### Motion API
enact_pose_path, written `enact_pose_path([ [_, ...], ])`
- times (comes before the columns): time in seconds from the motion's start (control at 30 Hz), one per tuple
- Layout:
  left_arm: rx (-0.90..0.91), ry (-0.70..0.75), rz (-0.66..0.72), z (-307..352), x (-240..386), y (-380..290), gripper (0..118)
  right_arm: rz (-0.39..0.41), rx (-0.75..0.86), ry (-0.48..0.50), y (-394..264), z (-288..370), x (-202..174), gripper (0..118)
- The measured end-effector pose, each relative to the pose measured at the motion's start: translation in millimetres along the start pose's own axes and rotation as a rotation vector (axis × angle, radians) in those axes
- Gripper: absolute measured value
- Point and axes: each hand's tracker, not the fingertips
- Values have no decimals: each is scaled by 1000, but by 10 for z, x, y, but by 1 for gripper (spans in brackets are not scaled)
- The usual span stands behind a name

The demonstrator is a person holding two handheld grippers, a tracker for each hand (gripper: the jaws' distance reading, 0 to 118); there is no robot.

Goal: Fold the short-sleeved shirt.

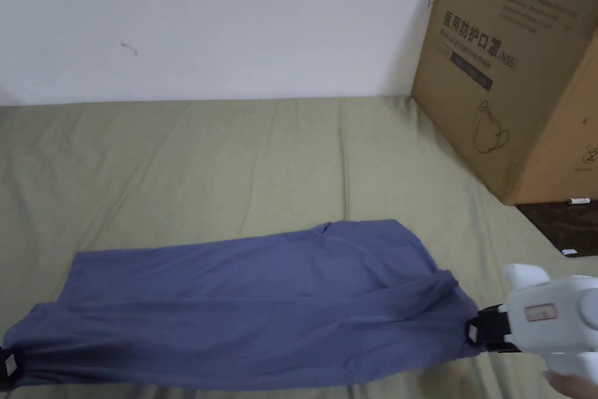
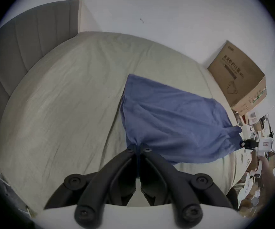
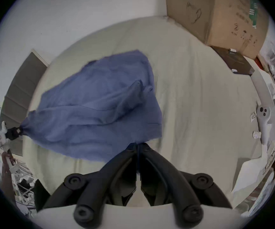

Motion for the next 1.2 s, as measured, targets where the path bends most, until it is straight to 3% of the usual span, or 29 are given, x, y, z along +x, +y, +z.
enact_pose_path([
  [0.27, -88, 4, -71, 579, -153, -590, 2, -52, -47, 26, -802, 734, 209, 0],
  [0.47, -268, 19, 1, 496, -361, -1367, 2, -88, -153, -8, -1495, 538, 303, 0],
  [0.5, -273, 14, 17, 469, -364, -1404, 7, -112, -152, -8, -1535, 508, 299, 0],
  [0.53, -272, 1, 36, 455, -382, -1433, 24, -125, -145, -14, -1544, 472, 304, 5],
  [0.57, -261, 4, 40, 461, -401, -1457, 63, -127, -132, -31, -1548, 466, 267, 27],
  [0.6, -246, 13, 50, 469, -413, -1460, 88, -112, -122, -89, -1540, 472, 215, 59],
  [0.63, -234, 11, 66, 485, -401, -1435, 92, -90, -124, -139, -1530, 467, 159, 91],
  [0.67, -212, -11, 92, 514, -405, -1400, 92, -79, -128, -158, -1508, 454, 161, 107],
  [0.73, -180, -32, 117, 566, -378, -1295, 93, -75, -111, -135, -1454, 529, 55, 107],
  [0.9, -21, 10, 12, 762, -6, -921, 94, -41, 14, -95, -1182, 696, -258, 106],
  [1.03, 47, -1, -61, 792, 306, -622, 89, 1, 142, 52, -904, 780, -553, 94],
  [1.1, 66, -53, -76, 741, 401, -472, 56, 35, 209, 89, -768, 771, -701, 44],
  [1.13, 68, -86, -82, 693, 437, -405, 32, 43, 229, 84, -694, 735, -758, 13],
  [1.17, 64, -82, -86, 626, 446, -345, 3, 37, 245, 97, -639, 711, -790, 0],
  [1.2, 69, -73, -89, 569, 460, -293, 0, 29, 250, 141, -576, 675, -860, 0],
])
